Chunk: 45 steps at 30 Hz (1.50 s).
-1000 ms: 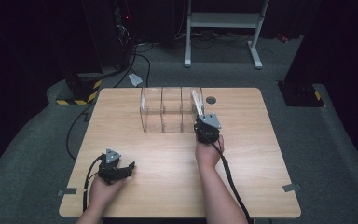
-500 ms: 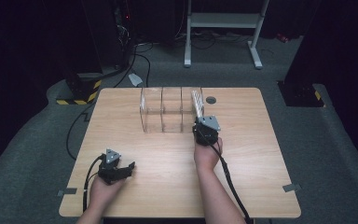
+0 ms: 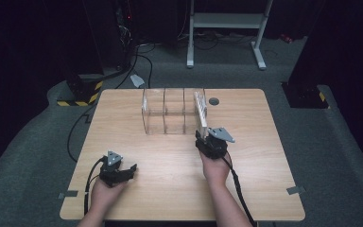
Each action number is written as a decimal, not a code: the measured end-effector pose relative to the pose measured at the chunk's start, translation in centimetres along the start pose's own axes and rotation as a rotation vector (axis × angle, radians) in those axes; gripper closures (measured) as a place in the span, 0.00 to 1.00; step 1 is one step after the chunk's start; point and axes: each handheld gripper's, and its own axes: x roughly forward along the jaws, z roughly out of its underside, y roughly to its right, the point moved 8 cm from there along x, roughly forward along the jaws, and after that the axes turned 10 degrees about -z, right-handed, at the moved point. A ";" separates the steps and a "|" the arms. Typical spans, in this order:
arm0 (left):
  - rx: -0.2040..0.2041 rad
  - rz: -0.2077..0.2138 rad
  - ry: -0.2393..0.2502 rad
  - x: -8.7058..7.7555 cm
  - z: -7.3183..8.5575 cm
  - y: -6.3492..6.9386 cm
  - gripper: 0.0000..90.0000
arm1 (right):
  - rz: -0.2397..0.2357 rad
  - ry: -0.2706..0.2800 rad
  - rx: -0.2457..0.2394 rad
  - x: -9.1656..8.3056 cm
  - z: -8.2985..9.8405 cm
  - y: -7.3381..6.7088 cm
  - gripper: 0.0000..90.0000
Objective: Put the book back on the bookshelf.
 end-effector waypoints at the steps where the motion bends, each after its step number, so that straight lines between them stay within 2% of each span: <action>1: 0.002 -0.002 0.000 0.0 0.0 0.0 0.29 | -0.003 -0.009 -0.008 -0.2 0.4 -0.1 0.51; 4: 0.000 -0.001 0.001 0.0 0.0 0.0 0.29 | -0.002 -0.019 -0.041 -0.6 0.9 0.0 0.54; 8: 0.000 -0.001 0.001 0.0 0.0 0.0 0.29 | -0.015 -0.022 -0.050 -0.9 1.2 0.3 0.61; 13: 0.000 -0.001 0.001 0.0 0.0 0.0 0.29 | -0.018 -0.038 -0.049 -0.3 1.3 0.5 0.64; 14: 0.000 -0.001 0.001 0.0 0.0 0.0 0.29 | -0.016 -0.044 -0.035 -0.1 1.3 0.6 0.65; 15: 0.000 -0.001 0.001 0.0 0.0 0.0 0.29 | -0.006 -0.048 -0.046 -0.1 1.3 0.6 0.65; 20: 0.000 -0.001 0.001 0.0 0.0 0.0 0.29 | -0.010 -0.029 -0.039 -0.1 0.9 0.8 0.70; 25: 0.001 -0.001 0.001 0.0 0.0 0.0 0.29 | -0.012 -0.035 -0.020 0.3 0.8 1.1 0.71; 30: 0.001 -0.001 0.001 0.0 0.0 0.0 0.29 | -0.015 -0.031 -0.029 0.6 0.5 0.9 0.75; 34: 0.001 -0.001 0.001 0.0 0.0 0.0 0.30 | -0.015 -0.018 -0.007 0.7 0.3 0.9 0.78; 38: 0.003 -0.001 0.002 0.0 0.0 0.0 0.30 | -0.006 -0.011 -0.007 0.8 0.2 0.7 0.79; 45: 0.000 -0.001 0.001 -0.1 0.0 0.0 0.30 | 0.046 0.001 0.009 0.9 0.3 0.6 0.80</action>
